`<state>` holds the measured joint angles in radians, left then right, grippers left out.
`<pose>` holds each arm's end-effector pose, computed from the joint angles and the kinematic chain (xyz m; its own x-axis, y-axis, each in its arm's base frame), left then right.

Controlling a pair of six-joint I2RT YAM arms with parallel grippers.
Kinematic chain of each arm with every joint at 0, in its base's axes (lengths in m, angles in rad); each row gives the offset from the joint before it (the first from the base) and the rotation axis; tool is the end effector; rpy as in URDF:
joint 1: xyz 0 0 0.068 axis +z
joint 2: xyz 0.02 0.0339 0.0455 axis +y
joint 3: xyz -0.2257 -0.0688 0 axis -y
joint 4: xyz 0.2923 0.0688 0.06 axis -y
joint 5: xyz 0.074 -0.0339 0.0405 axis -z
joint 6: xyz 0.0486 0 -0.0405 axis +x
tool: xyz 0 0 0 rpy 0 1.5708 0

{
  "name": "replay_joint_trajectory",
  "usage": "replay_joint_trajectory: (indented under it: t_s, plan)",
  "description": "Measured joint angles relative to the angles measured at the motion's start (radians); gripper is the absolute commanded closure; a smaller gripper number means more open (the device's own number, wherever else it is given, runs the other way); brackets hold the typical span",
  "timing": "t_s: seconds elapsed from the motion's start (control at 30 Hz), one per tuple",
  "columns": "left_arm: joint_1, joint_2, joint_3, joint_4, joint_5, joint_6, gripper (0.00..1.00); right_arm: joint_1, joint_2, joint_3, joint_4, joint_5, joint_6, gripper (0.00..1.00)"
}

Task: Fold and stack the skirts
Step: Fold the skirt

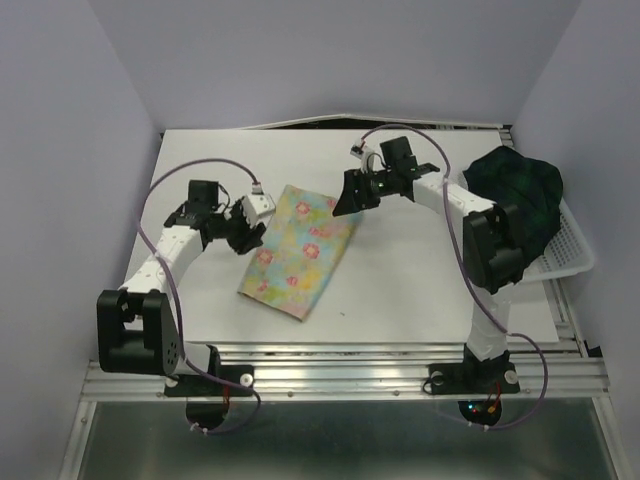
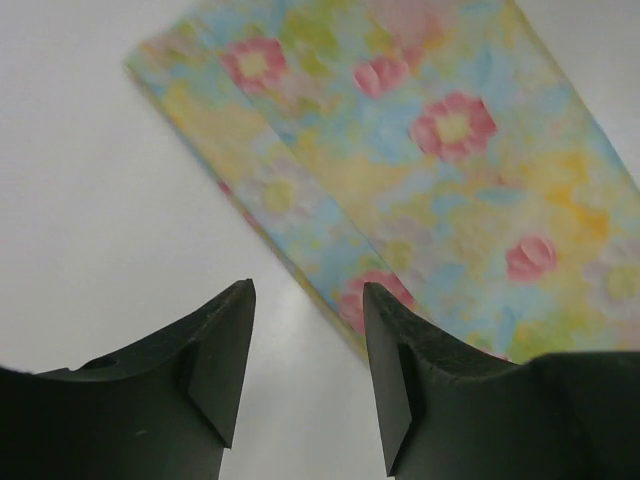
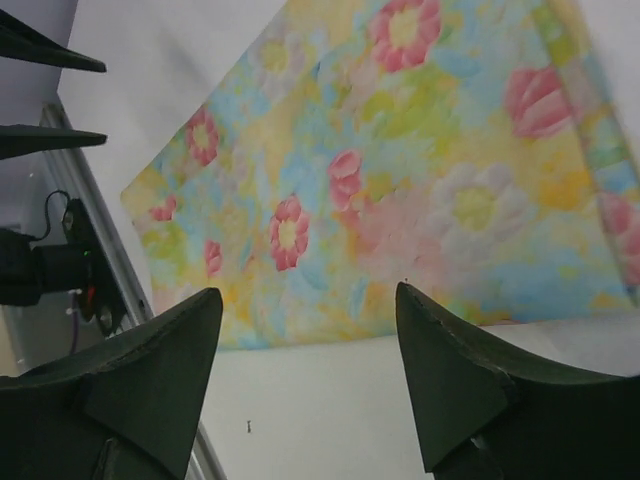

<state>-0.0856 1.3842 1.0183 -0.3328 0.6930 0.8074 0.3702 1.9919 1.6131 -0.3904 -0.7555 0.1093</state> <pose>0.3539 -0.0615 0.2151 -0.0434 0.5616 -0.8263 0.8454 0.4613 0.2691 0.4397 0.2064 0.1911 -0.7234 -0.1956 -0.6622 -0.6476 0.5248 0.5524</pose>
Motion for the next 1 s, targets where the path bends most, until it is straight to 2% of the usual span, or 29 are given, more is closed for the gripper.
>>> replay_joint_trajectory:
  t_s: [0.07, 0.13, 0.17, 0.37, 0.43, 0.63, 0.83, 1.0]
  plan:
    - [-0.002, -0.039, -0.134, -0.067, -0.017, 0.212, 0.41, 0.007, 0.019, -0.074, 0.026, -0.051, 0.043, 0.26]
    - [-0.002, -0.112, -0.237, -0.126, -0.037, 0.348, 0.4, 0.013, 0.047, -0.116, 0.042, -0.072, 0.063, 0.26]
    - [-0.005, -0.178, -0.289, -0.166, -0.049, 0.461, 0.39, 0.016, 0.067, -0.131, 0.046, -0.081, 0.072, 0.26]
    - [-0.013, -0.476, -0.452, -0.219, -0.062, 0.839, 0.38, 0.016, 0.144, -0.156, 0.077, -0.08, 0.107, 0.28]
    - [-0.027, -0.52, -0.491, -0.222, -0.063, 0.905, 0.4, 0.016, 0.143, -0.156, 0.081, -0.077, 0.109, 0.28]
    - [-0.121, -0.568, -0.612, -0.212, -0.084, 1.017, 0.41, 0.016, 0.138, -0.155, 0.081, -0.065, 0.129, 0.28]
    - [-0.214, -0.549, -0.673, -0.129, -0.123, 1.019, 0.44, 0.019, 0.126, -0.091, 0.071, -0.056, 0.163, 0.28]
    - [-0.296, -0.474, -0.693, -0.02, -0.175, 0.98, 0.59, 0.025, 0.126, -0.011, 0.07, -0.056, 0.175, 0.28]
